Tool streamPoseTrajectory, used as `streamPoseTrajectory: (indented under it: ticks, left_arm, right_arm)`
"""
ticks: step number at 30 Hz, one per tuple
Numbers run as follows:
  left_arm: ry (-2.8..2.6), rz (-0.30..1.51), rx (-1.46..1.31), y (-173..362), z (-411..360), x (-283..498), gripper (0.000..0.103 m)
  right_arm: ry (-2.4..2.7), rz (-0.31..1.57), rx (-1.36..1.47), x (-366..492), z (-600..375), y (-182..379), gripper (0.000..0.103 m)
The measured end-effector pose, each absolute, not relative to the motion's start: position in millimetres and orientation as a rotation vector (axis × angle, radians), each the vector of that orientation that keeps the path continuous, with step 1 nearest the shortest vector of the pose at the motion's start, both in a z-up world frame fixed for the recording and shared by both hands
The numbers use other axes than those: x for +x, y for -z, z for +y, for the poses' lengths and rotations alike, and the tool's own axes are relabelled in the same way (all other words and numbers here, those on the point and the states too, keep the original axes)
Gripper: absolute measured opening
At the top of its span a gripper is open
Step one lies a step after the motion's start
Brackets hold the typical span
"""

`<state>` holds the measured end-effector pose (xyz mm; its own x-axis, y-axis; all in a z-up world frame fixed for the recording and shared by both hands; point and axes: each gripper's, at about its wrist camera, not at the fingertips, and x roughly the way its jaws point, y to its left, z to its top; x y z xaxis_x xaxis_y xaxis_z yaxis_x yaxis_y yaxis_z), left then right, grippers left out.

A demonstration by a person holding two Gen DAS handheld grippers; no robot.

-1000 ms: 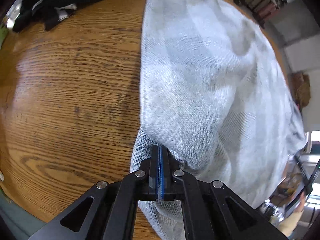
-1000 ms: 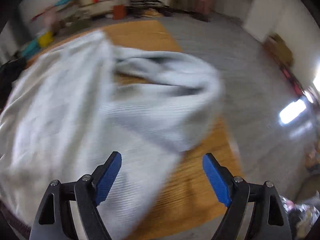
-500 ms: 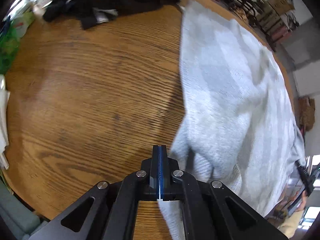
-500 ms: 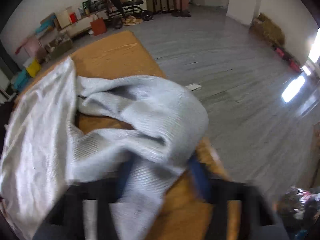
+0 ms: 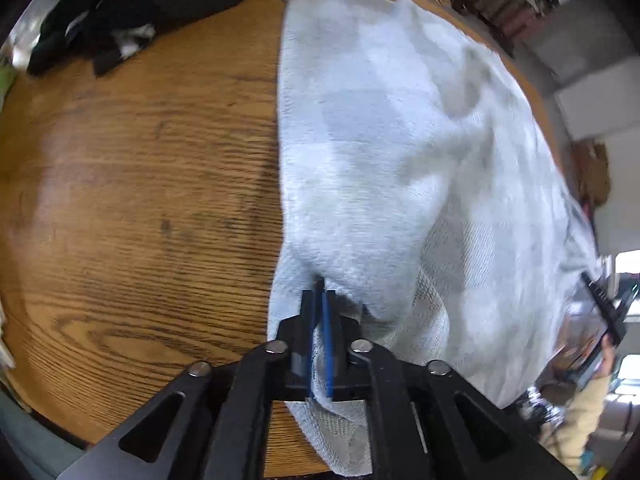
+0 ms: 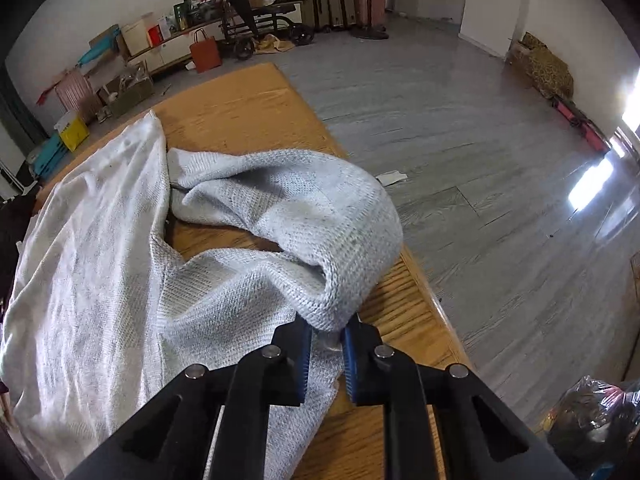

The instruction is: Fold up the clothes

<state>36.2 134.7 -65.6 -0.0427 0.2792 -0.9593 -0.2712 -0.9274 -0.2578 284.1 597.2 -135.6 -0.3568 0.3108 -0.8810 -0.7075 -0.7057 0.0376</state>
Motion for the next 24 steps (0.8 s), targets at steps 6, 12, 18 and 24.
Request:
streamPoseTrajectory:
  ticks: [6,12,18,24]
  left_arm:
    - [-2.093,0.260,-1.906,59.8,160.2,41.0,0.064]
    - [-2.075,0.285,-1.961,65.2,175.9,19.5,0.065]
    - [-2.042,0.279,-1.998,77.7,185.1,-17.8,0.064]
    - [-2.027,0.219,-2.030,78.5,190.4,-17.7,0.028]
  right_arm:
    - [-2.085,0.561,-1.245,289.1,600.7,142.4,0.019]
    - [-2.079,0.591,-1.249,289.5,602.6,149.8,0.021]
    - [-2.083,0.612,-1.244,296.6,606.5,150.8,0.024]
    - [-2.090,0.626,-1.241,300.8,606.9,151.3,0.025]
